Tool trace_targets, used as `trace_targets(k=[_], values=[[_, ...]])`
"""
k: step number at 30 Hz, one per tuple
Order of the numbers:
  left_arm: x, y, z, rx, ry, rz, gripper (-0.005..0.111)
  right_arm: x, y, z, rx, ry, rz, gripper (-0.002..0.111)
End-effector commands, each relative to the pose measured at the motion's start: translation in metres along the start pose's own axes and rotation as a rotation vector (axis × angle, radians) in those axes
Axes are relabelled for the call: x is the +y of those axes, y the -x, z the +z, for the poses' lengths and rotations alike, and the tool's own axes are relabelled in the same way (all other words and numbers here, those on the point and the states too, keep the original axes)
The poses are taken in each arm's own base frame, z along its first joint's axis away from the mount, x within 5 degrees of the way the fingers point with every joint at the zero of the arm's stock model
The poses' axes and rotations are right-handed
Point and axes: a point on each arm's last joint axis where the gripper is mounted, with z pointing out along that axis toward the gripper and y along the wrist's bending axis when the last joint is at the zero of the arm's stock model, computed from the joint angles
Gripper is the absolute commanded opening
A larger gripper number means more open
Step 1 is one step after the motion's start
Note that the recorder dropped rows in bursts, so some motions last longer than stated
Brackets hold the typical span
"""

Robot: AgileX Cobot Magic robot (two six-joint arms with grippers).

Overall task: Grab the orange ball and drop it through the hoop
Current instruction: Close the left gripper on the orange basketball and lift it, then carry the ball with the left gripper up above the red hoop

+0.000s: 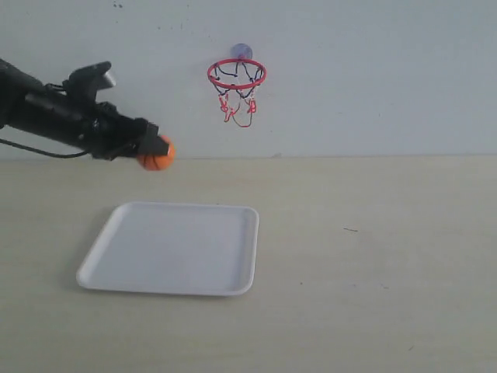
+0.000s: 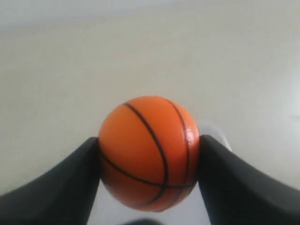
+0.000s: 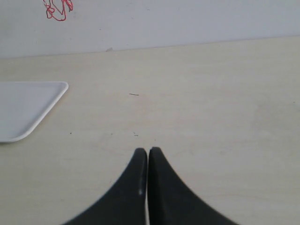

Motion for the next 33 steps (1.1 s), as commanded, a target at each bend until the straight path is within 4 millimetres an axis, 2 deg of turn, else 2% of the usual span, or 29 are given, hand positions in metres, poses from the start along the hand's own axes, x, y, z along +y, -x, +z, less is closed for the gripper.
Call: trace_targets(k=[1,4,6,11,13,16,23,33], values=[[-0.007,0.031,0.005,-0.277,0.014,0.063,0.004,0.0,0.001,0.0,-0.009,0.001,-0.003,0.0],[-0.019,0.048,0.006,-0.323,-0.15,0.147,0.004,0.0,0.001,0.0,-0.009,0.001,-0.003,0.0],[-0.018,0.062,0.007,-0.359,-0.169,0.128,0.004,0.0,0.001,0.0,-0.009,0.001,-0.003,0.0],[-0.003,0.099,0.005,-0.445,-0.262,-0.019,0.004,0.0,0.001,0.0,-0.014,0.001,-0.003,0.0],[-0.001,0.111,0.005,-0.444,-0.318,-0.02,0.004,0.0,0.001,0.0,-0.014,0.001,-0.003,0.0],[-0.001,0.125,0.004,-0.408,-0.297,0.019,0.004,0.0,0.001,0.0,-0.014,0.001,-0.003,0.0],[-0.008,0.138,0.002,-0.381,-0.39,0.008,0.004,0.0,0.001,0.0,-0.014,0.001,-0.003,0.0],[-0.013,0.127,0.02,-0.335,-0.52,-0.041,0.004,0.0,0.001,0.0,-0.014,0.001,-0.003,0.0]])
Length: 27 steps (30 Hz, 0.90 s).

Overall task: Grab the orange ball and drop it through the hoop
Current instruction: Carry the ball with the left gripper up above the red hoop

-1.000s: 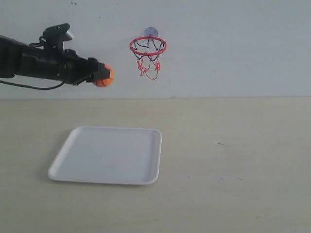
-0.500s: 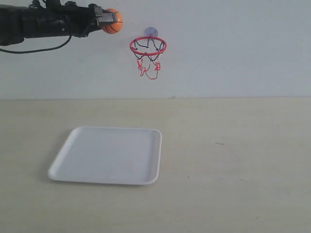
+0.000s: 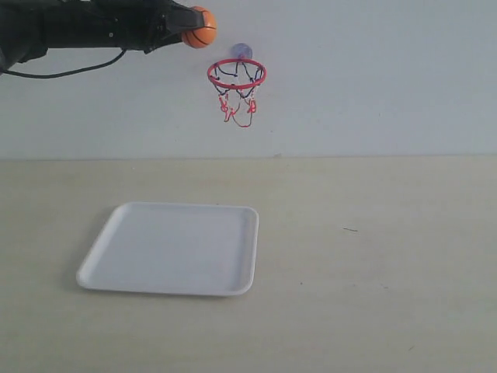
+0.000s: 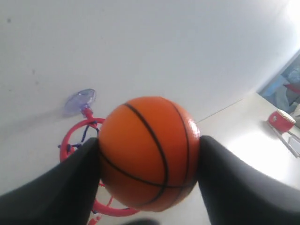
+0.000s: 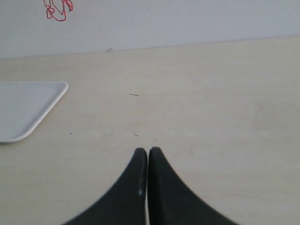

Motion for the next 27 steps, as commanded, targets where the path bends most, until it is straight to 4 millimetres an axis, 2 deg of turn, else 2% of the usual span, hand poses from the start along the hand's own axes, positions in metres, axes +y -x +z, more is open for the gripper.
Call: trace_targets(k=[1,6,13,22,27], values=[[-0.004,-0.006,0.008,0.012,-0.053,-0.034,0.004,0.0,0.001,0.0,-0.014,0.001,-0.003,0.0],[-0.017,-0.012,0.021,0.024,-0.079,-0.011,0.004,0.0,0.001,0.0,-0.014,0.001,-0.003,0.0],[-0.029,-0.019,0.041,0.041,-0.009,0.144,0.004,0.0,0.001,0.0,-0.014,0.001,-0.003,0.0],[-0.032,-0.016,0.051,-0.021,0.068,0.254,0.004,0.0,0.001,0.0,-0.014,0.001,-0.003,0.0],[-0.029,-0.014,0.05,-0.05,0.099,0.255,0.004,0.0,0.001,0.0,-0.014,0.001,-0.001,0.0]])
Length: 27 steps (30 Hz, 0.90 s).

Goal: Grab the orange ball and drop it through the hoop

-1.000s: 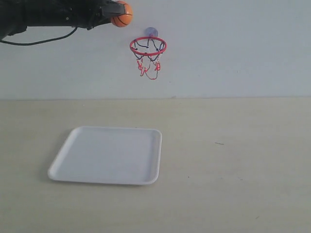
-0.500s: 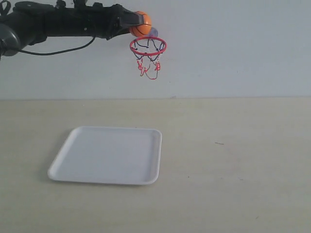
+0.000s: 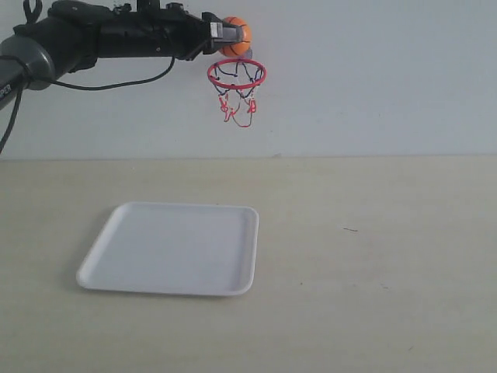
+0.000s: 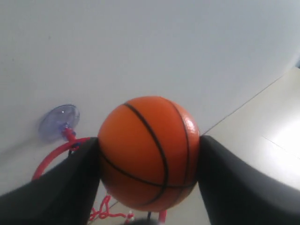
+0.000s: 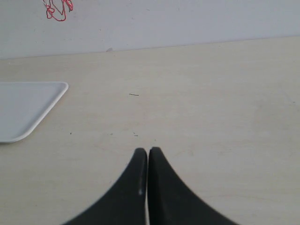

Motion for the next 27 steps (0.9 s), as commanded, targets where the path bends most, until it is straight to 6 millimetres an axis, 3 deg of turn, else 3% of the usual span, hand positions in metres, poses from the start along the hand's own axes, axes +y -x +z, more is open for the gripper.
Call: trace_targets(k=[1,19,22,27], values=[[-0.0031,0.0064,0.001,-0.034,0.023,0.018,0.004,0.0,0.0011,-0.0003,-0.014,0.001,-0.001,0.0],[0.0013,0.009,0.0008,-0.06,0.075,0.069,0.005,0.0,0.0011,-0.0003,-0.014,0.001,-0.001,0.0],[0.0006,0.008,0.0009,-0.05,0.068,0.075,0.014,0.0,0.0011,-0.0003,-0.014,0.001,-0.003,0.0],[0.0001,0.0083,0.0009,-0.053,0.062,0.068,0.041,0.0,0.0011,-0.0003,-0.014,0.001,-0.003,0.0]])
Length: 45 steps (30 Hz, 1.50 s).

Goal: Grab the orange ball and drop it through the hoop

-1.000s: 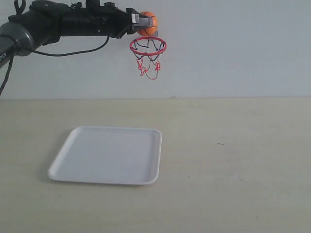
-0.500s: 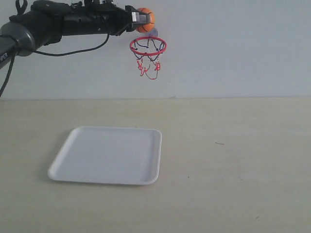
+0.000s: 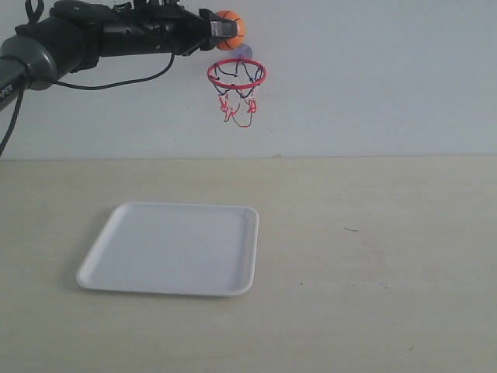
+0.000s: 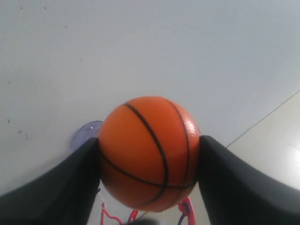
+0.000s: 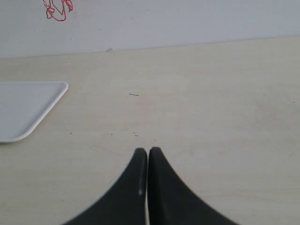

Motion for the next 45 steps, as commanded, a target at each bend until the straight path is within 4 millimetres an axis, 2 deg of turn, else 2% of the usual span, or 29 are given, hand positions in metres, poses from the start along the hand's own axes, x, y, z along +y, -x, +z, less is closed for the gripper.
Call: trace_targets(k=[1,5,13,26,28,30,33,34,38,42,44,45], values=[[-0.004,0.005,0.0,-0.011,-0.011,0.005,0.047,0.0,0.001,0.0,-0.014,0.001,-0.003,0.0],[-0.002,0.002,0.001,-0.014,0.003,0.002,0.056,0.0,0.001,0.0,-0.014,0.001,-0.003,0.0],[-0.001,0.002,0.002,-0.021,0.018,0.005,0.063,0.0,0.001,0.0,-0.014,0.001,-0.003,0.0],[-0.002,0.002,0.002,-0.02,0.017,0.005,0.062,0.0,0.0,0.0,-0.005,0.001,-0.003,0.0],[-0.002,0.0,0.003,-0.007,0.014,0.018,0.055,0.0,0.0,0.0,-0.006,0.001,-0.003,0.0],[-0.001,0.001,0.0,0.023,0.028,0.048,0.042,0.0,0.0,0.0,-0.006,0.001,-0.003,0.0],[0.008,0.001,-0.012,0.129,0.061,0.029,0.011,0.0,0.0,0.0,-0.006,0.001,-0.003,0.0],[0.014,-0.001,-0.023,0.229,0.076,-0.011,0.004,0.0,0.0,0.0,-0.006,0.001,-0.003,0.0],[0.024,0.002,-0.059,0.511,0.16,-0.009,0.004,0.0,0.0,0.0,-0.006,0.001,-0.003,0.0],[0.014,0.013,-0.082,0.621,0.103,-0.052,0.004,0.0,0.0,0.0,-0.006,0.001,-0.003,0.0],[0.009,0.018,-0.085,0.616,0.098,-0.066,0.004,0.0,0.0,0.0,-0.006,0.001,-0.003,0.0],[0.008,0.014,-0.086,0.629,0.088,-0.086,0.004,0.0,0.0,0.0,-0.006,0.001,-0.003,0.0]])
